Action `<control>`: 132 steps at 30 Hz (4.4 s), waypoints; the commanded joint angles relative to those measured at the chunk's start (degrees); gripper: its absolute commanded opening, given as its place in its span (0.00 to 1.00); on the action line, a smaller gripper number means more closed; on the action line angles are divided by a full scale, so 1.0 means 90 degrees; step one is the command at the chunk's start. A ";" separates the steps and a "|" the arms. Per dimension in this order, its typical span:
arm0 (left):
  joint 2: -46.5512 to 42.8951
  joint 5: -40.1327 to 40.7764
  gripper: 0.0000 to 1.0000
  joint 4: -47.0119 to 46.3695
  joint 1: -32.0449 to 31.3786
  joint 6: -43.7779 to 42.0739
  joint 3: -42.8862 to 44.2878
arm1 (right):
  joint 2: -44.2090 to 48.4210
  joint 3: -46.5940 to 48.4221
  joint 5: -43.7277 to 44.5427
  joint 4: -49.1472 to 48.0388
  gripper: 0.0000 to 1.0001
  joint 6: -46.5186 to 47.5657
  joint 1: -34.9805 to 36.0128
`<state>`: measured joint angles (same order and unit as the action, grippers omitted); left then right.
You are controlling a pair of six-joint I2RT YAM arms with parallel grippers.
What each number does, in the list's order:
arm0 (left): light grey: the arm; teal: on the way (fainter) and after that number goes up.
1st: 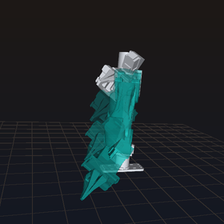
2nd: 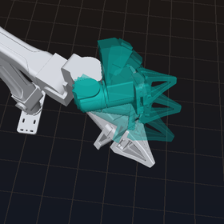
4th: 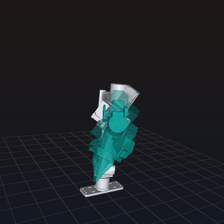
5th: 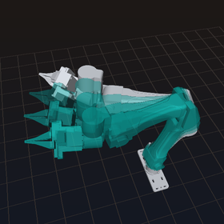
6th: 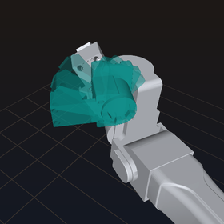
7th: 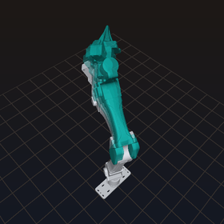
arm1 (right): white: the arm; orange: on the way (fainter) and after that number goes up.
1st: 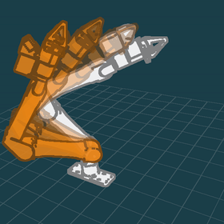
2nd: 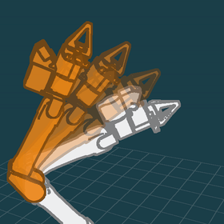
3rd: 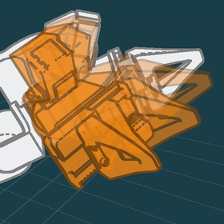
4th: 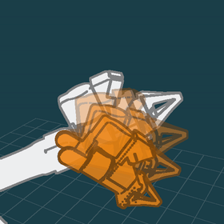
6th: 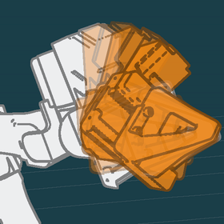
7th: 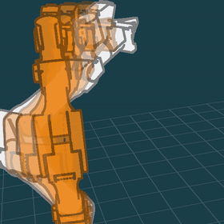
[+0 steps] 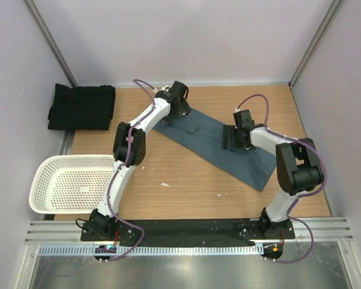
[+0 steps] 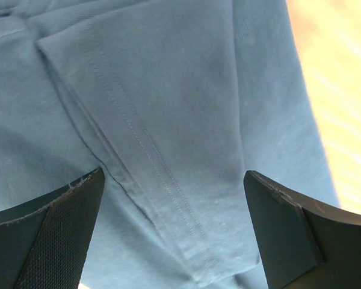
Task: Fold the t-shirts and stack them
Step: Fold the tshirt
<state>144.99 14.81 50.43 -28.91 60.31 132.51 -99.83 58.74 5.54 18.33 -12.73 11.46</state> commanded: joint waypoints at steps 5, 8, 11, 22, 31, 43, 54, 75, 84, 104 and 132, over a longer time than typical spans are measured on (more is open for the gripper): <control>0.1253 -0.0502 1.00 -0.1296 0.0077 -0.1163 0.0891 | 0.0769 -0.0754 -0.0107 0.1147 1.00 -0.1133 0.0972; 0.1370 -0.0716 1.00 -0.1755 0.0087 -0.1496 0.0931 | 0.1160 -0.1223 -0.0478 0.1147 1.00 -0.1678 0.1030; 0.1458 -0.0951 1.00 -0.2175 0.0048 -0.1565 0.0931 | 0.1414 -0.1633 -0.0879 0.1001 1.00 -0.2099 0.1235; 0.1742 -0.1470 1.00 -0.3133 -0.0167 -0.1554 0.1361 | 0.1346 -0.1098 -0.0675 0.1770 1.00 -0.2521 0.2173; 0.1149 -0.1606 1.00 -0.3162 -0.0157 -0.2297 0.1235 | 0.1474 0.0883 0.0096 0.3206 1.00 -0.1449 0.2173; -0.0650 -0.0698 1.00 -0.3289 -0.0284 -0.1848 0.0219 | 0.0995 0.0457 0.0087 0.2076 1.00 -0.0197 0.2183; -0.0124 -0.0355 1.00 -0.2723 -0.0373 -0.0989 0.0168 | 0.0829 -0.0471 -0.0332 0.1216 1.00 -0.0528 0.2290; 0.0873 -0.1616 1.00 -0.3045 0.0126 -0.1241 0.0463 | 0.0331 -0.0551 -0.0119 0.1029 1.00 -0.2179 0.3550; -0.0347 -0.2327 1.00 -0.3133 0.0311 -0.1565 0.0491 | 0.0545 0.1951 0.0351 0.3261 1.00 -0.1954 0.3521; -0.7328 -0.2641 0.86 -0.2039 -0.1005 -0.0004 -0.7698 | 0.4167 -0.1395 -0.1748 0.3560 0.79 -0.2550 0.1099; -0.7448 -0.2016 0.64 -0.3153 -0.2960 0.2166 -1.0436 | 0.5116 -0.3822 -0.2081 0.2700 0.46 -0.2941 0.1099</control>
<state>76.51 -3.90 23.33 -54.98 79.40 38.02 -53.54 22.96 -15.14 44.53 -39.31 21.37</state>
